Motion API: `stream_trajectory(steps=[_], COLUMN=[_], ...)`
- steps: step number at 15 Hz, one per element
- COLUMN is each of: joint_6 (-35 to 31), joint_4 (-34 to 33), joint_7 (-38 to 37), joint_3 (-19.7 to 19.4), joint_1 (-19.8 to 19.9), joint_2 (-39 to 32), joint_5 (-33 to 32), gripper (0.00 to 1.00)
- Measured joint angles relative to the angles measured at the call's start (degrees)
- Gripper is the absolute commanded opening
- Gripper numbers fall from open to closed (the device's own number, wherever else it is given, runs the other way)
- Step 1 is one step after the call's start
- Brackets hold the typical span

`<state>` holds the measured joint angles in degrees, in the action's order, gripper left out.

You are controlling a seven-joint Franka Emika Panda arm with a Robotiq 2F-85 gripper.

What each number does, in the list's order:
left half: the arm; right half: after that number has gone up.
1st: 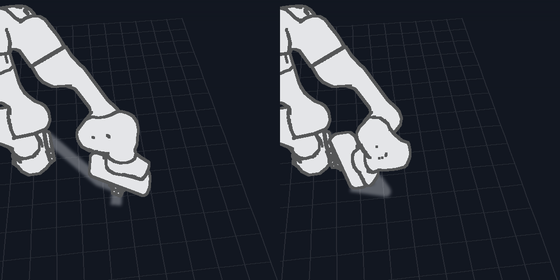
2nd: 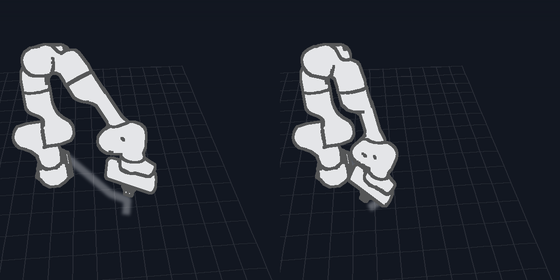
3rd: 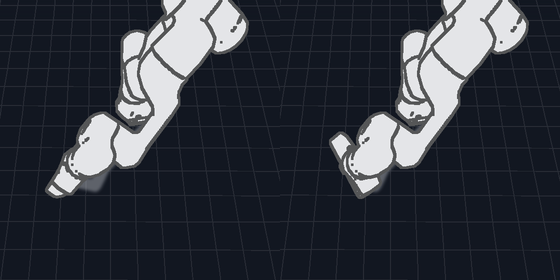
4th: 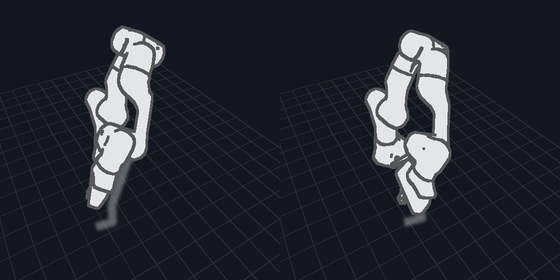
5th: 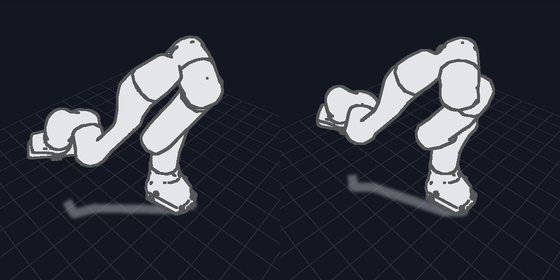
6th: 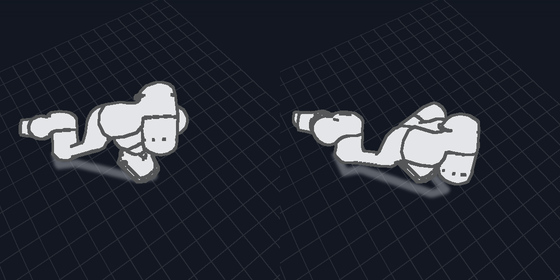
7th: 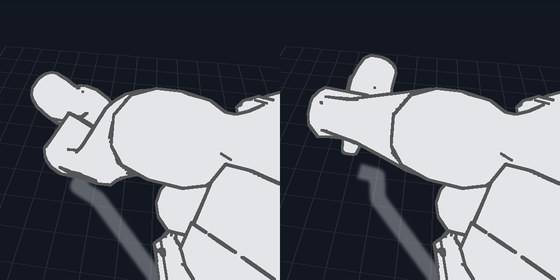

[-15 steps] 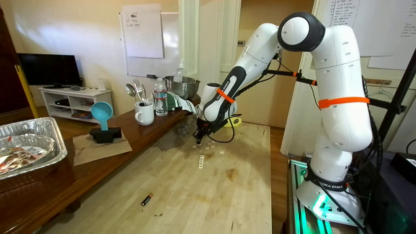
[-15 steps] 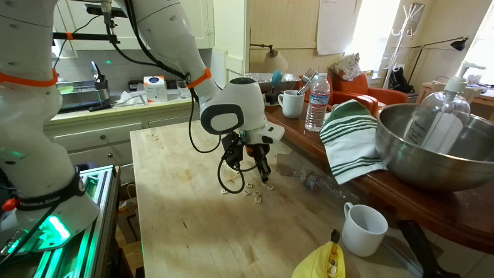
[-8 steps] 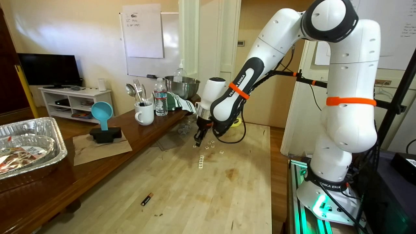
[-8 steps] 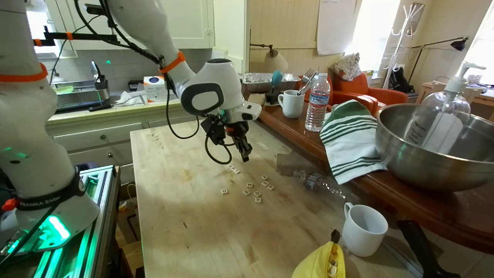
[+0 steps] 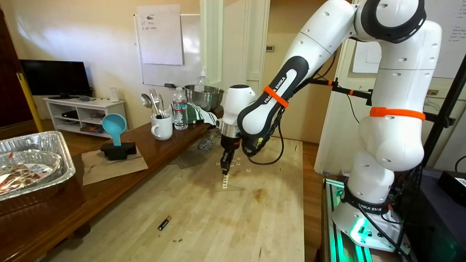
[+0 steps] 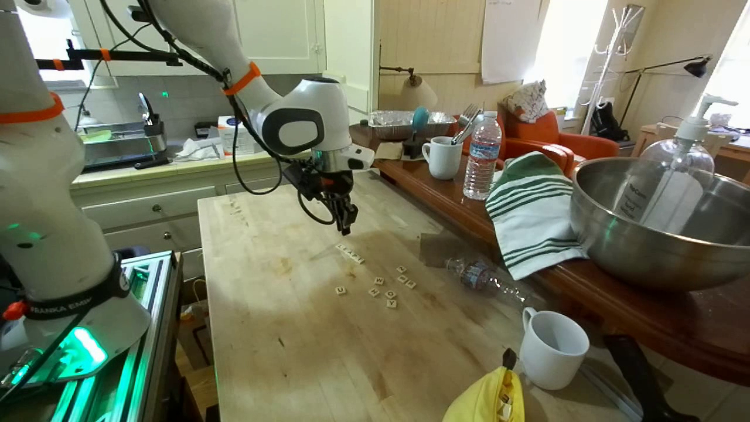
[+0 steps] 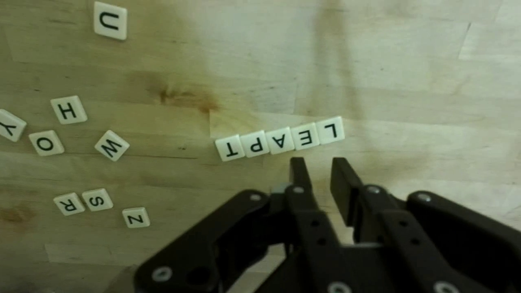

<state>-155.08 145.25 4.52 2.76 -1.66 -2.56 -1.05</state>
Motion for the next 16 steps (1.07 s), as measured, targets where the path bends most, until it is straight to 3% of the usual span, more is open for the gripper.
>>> stream_trajectory(steps=[6, 16], joint_6=[2.42, 2.47], joint_4=[0.00, -0.01], joint_7=[2.92, 5.78], joint_3=[0.15, -0.69], joint_1=[-0.15, 0.15], joint_2=[0.09, 0.97], joint_5=[-0.10, -1.98], gripper=[0.99, 1.00])
